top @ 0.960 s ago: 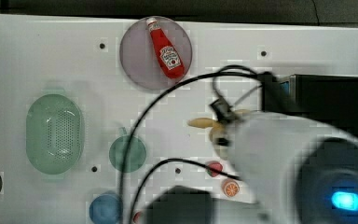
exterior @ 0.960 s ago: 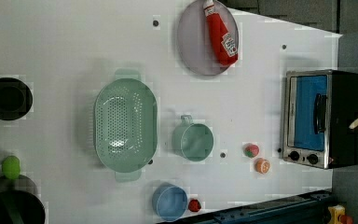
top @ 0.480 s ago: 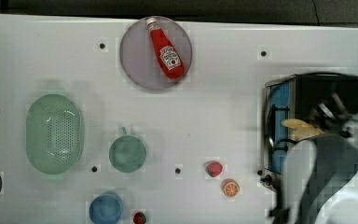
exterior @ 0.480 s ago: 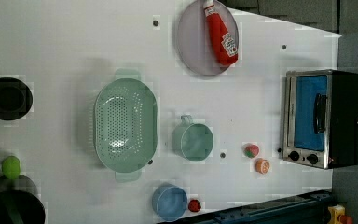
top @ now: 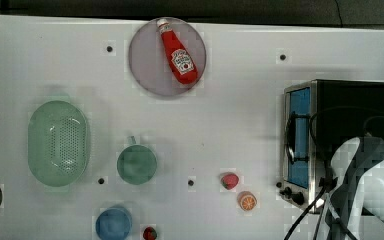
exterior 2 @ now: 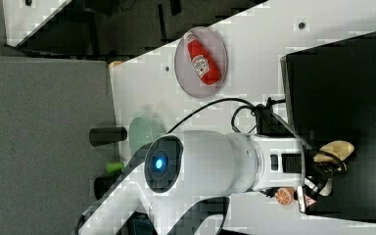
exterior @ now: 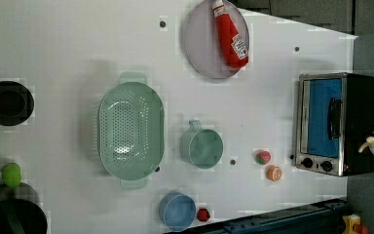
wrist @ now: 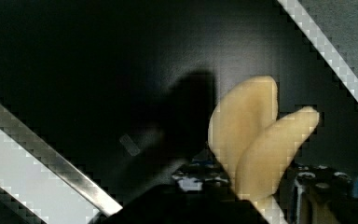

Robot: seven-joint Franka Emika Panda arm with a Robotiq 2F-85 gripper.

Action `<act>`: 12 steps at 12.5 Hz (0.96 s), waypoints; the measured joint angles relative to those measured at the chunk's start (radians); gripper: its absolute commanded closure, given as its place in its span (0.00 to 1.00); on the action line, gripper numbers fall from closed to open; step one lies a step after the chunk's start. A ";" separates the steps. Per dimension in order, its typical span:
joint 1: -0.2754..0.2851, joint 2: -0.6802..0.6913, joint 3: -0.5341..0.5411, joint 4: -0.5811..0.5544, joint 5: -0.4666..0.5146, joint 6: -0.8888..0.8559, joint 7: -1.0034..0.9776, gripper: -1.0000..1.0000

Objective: Pick banana from table and place on oven.

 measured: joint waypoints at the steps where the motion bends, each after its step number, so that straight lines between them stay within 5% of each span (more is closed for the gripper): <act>1: -0.008 0.007 0.011 0.007 0.020 0.012 -0.028 0.45; 5: 0.000 0.000 0.038 0.025 0.029 0.017 -0.072 0.00; 12: 0.053 -0.178 0.102 0.040 0.011 -0.131 -0.050 0.00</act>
